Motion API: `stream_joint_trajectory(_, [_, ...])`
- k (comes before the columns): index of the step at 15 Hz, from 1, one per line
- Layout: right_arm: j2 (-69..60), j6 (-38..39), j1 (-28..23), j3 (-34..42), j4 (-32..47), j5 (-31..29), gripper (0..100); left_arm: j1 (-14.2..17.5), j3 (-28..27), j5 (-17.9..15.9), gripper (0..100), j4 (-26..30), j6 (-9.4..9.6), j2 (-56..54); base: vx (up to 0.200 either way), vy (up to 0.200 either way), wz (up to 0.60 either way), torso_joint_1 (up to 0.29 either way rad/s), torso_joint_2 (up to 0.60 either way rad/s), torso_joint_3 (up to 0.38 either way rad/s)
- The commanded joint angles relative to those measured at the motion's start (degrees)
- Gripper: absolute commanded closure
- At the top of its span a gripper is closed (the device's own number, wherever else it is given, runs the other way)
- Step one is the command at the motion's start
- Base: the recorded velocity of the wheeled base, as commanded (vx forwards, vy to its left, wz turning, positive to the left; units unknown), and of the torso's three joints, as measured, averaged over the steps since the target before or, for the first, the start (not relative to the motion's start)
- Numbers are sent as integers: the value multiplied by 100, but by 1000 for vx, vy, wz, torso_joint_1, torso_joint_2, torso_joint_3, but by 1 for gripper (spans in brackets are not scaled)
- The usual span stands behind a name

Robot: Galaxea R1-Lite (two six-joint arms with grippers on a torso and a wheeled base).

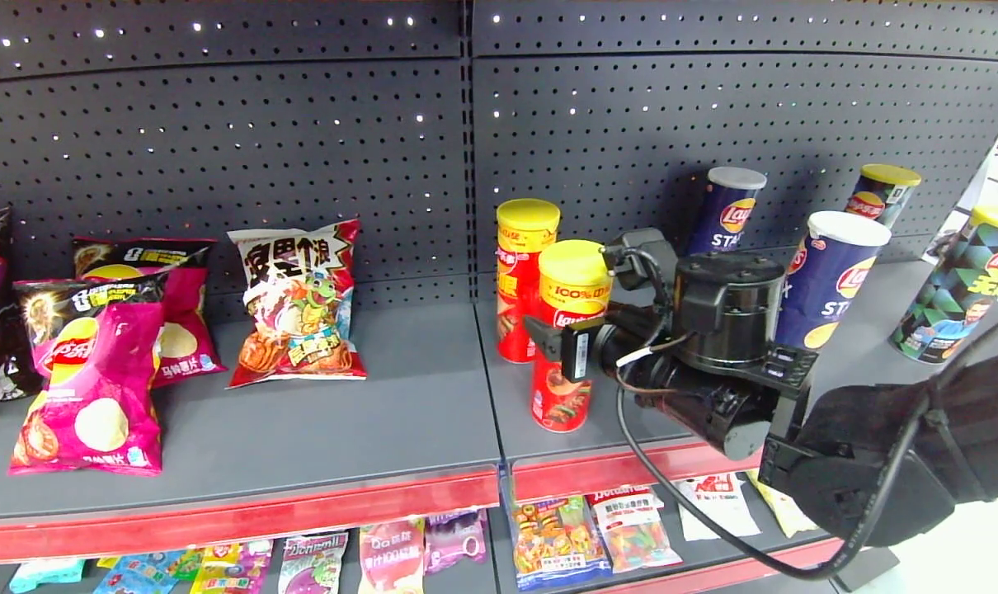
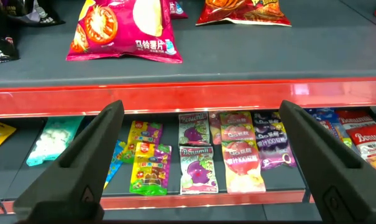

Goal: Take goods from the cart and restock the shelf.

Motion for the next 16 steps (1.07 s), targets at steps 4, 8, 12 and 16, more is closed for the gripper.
stream_joint_trajectory(4, [11, 4, 1, -8, -1, -8, 100, 4, 1, 1, 0, -2, -3, 10, 0, 0, 0, 0, 0, 0])
stream_joint_trajectory(8, [2, -31, 10, -44, -1, -61, 100, 4, 1, 1, 0, -2, -3, 10, 0, 0, 0, 0, 0, 0])
stream_joint_trajectory(12, [-42, -207, 37, -52, 61, -369, 100, 4, 1, 1, 0, -2, -3, 10, 0, 0, 0, 0, 0, 0])
stream_joint_trajectory(16, [-139, -242, 265, -79, 61, -421, 100, 4, 1, 1, 0, -2, -3, 1, 0, 0, 0, 0, 0, 0])
